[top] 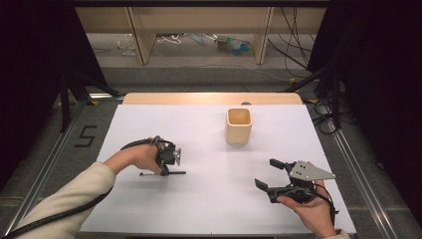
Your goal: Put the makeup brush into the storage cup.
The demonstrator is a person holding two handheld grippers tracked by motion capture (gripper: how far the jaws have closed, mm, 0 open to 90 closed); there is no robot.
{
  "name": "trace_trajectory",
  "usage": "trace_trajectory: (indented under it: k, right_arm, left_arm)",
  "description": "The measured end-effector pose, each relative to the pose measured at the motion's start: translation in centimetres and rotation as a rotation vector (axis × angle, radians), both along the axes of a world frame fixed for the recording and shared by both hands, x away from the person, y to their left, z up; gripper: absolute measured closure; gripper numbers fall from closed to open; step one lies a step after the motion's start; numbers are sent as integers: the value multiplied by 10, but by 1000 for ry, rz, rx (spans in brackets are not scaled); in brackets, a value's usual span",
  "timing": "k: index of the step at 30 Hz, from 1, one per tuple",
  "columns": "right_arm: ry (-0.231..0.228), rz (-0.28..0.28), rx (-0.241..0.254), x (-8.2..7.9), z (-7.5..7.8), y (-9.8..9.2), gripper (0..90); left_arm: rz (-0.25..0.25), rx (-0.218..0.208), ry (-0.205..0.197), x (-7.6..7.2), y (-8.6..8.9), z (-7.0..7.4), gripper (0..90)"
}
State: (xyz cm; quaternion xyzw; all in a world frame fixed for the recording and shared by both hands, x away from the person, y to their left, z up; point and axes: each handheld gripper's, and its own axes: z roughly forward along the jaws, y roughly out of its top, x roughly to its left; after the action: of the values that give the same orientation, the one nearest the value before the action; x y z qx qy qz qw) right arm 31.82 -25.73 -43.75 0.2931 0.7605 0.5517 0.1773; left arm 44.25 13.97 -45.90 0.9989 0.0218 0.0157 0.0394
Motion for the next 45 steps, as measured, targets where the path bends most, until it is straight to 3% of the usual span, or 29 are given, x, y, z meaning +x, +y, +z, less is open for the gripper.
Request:
trace_trajectory:
  k: [7, 9, 10, 11, 12, 17, 25, 29, 34, 36, 45]
  right_arm:
    - [-37, 6, -9, 2, -1, 2, 160]
    - [-29, 15, -31, 1, -1, 2, 160]
    - [-36, 18, -16, 2, -2, 4, 159]
    - [-16, 15, -52, 0, 0, 2, 160]
    - [-37, 30, -21, 2, -3, 5, 160]
    - [-10, 45, -70, 0, -1, 6, 162]
    - [-27, 66, -51, 2, -4, 13, 166]
    - [-11, 94, -68, 1, -4, 17, 172]
    - [-13, 123, -89, 0, -3, 28, 177]
    - [-25, 137, -66, 2, -5, 33, 177]
    - [-15, 191, -70, 1, -4, 48, 183]
  left_arm:
    - [-26, 2, -4, -5, 0, 1, 841]
    - [-34, -3, -7, -7, 0, 3, 841]
    - [-36, -9, -6, -8, -1, 4, 841]
    - [-42, -10, -7, -9, -1, 5, 841]
    - [-39, -18, -7, -11, -1, 6, 841]
    - [-66, -21, -11, -17, -3, 17, 841]
    - [-74, -24, -18, -28, -2, 35, 841]
    - [-84, -23, -12, -34, -4, 38, 841]
    - [-130, -31, -19, -47, -14, 48, 841]
    - [-147, -30, -21, -51, -19, 54, 841]
    - [-196, -41, -18, -64, -38, 64, 841]
